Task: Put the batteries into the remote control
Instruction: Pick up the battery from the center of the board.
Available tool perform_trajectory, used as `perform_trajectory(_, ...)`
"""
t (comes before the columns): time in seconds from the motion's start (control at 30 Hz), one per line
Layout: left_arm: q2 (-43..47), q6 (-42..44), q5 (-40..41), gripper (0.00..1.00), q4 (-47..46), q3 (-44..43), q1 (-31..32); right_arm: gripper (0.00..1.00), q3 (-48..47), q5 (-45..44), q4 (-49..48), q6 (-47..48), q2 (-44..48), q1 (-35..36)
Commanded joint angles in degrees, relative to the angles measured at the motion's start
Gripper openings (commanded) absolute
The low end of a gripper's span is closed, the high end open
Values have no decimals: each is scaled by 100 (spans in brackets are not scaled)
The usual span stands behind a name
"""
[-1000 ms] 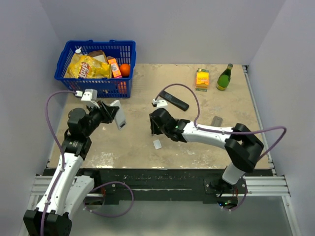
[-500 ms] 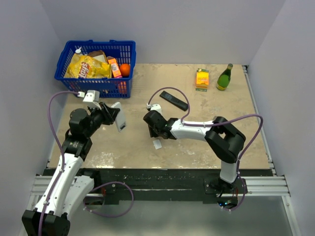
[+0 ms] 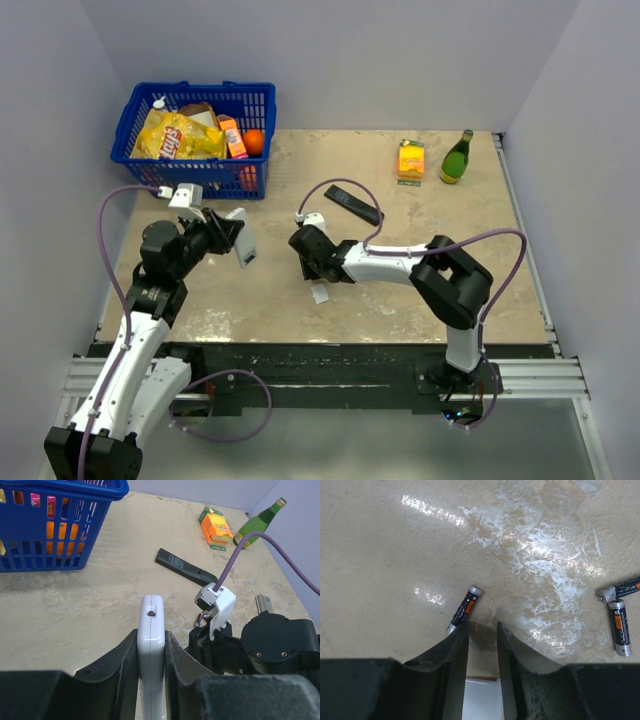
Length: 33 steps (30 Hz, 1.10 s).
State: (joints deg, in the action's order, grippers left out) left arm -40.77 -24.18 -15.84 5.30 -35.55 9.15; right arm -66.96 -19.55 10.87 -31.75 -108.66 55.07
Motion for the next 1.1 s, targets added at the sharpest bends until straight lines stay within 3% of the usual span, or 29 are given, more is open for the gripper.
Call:
perform_trajectory(0.0, 43, 107, -69, 0, -231, -75, 26, 33, -291, 83, -112, 99, -146, 83)
perform_trajectory(0.3, 17, 81, -95, 0, -240, -57, 26, 34, -256, -435, 64, -33, 301, 136)
perform_trajectory(0.37, 26, 72, -86, 0, -249, -57, 26, 40, -300, -375, -15, -59, 442, 153)
perform_trajectory(0.5, 52, 80, -8, 0, -214, -75, 26, 62, -659, -479, -86, -130, 198, 267)
perform_trajectory(0.53, 61, 81, 1, 0, -188, -75, 26, 62, -887, -479, -25, -130, 66, 276)
perform_trajectory(0.87, 122, 89, 98, 0, -108, -84, 26, 58, -1890, -1041, 441, -156, -946, 434)
perform_trajectory(1.07, 157, 89, 89, 0, -108, -75, 35, 49, -1795, -1201, 583, -165, -1140, 514)
